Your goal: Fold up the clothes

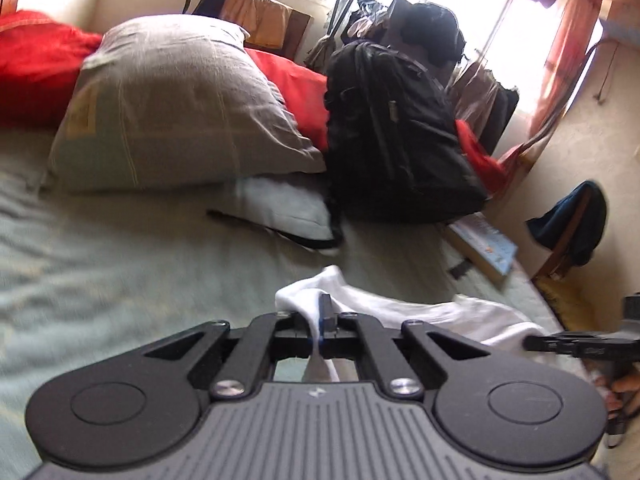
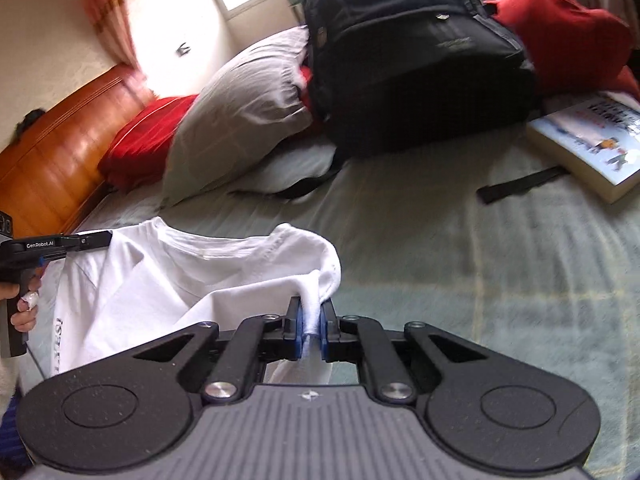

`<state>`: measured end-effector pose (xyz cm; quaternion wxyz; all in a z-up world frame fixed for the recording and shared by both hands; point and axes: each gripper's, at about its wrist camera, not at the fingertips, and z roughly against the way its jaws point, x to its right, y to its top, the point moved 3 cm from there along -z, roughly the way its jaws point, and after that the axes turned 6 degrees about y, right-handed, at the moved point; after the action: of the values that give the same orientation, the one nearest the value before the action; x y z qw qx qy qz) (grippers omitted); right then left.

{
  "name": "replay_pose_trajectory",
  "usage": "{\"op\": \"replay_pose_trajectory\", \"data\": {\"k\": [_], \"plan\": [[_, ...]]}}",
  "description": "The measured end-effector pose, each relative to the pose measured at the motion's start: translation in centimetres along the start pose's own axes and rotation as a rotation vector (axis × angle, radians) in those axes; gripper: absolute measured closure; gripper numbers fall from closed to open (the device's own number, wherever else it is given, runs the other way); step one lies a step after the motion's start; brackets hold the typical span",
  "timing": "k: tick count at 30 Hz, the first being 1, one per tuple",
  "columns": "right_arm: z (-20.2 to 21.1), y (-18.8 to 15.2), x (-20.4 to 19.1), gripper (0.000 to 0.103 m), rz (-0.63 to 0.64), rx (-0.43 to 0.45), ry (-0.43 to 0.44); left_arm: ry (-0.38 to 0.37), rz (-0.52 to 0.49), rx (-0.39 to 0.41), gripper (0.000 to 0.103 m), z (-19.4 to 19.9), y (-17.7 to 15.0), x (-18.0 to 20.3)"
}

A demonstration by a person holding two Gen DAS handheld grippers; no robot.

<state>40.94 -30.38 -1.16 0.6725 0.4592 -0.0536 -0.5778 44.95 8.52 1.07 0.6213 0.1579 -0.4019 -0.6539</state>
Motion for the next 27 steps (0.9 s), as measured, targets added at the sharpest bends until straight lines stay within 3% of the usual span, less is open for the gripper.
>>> {"op": "replay_pose_trajectory", "data": {"k": [4,7,9,13,15,17,19,21,25,27], "plan": [[-0.8,0.8,0.6,0.092,-0.019,0.025,-0.059,0.051,-0.035,0.038,0.103,-1.1,2.6,-0.2],[-1.9,0.7,1.5,0.092,-0.057,0.015,-0.085,0.039,-0.005,-0.032,0.101,-4.2,1.6,-0.5],[-2.8,0.5,2.3,0.092,-0.09,-0.001,-0.095,0.081,-0.007,-0.091,0.099,-6.1,0.0,-0.8],[-4.8,-0.8,3.9,0.085,-0.149,-0.068,-0.137,0.148,-0.07,-0.169,0.082,-7.5,-3.1,-1.2],[-4.5,-1.4,4.1,0.076,-0.169,-0.068,-0.139,0.158,-0.091,-0.169,0.077,-6.6,-4.0,-1.5],[-3.6,-1.9,3.9,0.065,-0.171,-0.058,-0.133,0.148,-0.098,-0.169,0.061,-5.2,-4.5,-1.7],[-2.5,-2.2,3.3,0.05,-0.153,-0.05,-0.135,0.14,-0.105,-0.171,0.054,-3.7,-4.8,-1.5],[-1.2,-2.5,2.5,0.046,-0.135,-0.049,-0.139,0.143,-0.129,-0.174,0.052,-2.3,-5.5,-1.1],[1.0,-3.9,0.2,0.033,-0.087,-0.074,-0.112,0.135,-0.157,-0.194,0.033,0.7,-7.4,0.3],[2.0,-5.0,-1.3,0.031,-0.056,-0.08,-0.111,0.131,-0.151,-0.203,0.031,2.1,-8.6,0.9]]}}
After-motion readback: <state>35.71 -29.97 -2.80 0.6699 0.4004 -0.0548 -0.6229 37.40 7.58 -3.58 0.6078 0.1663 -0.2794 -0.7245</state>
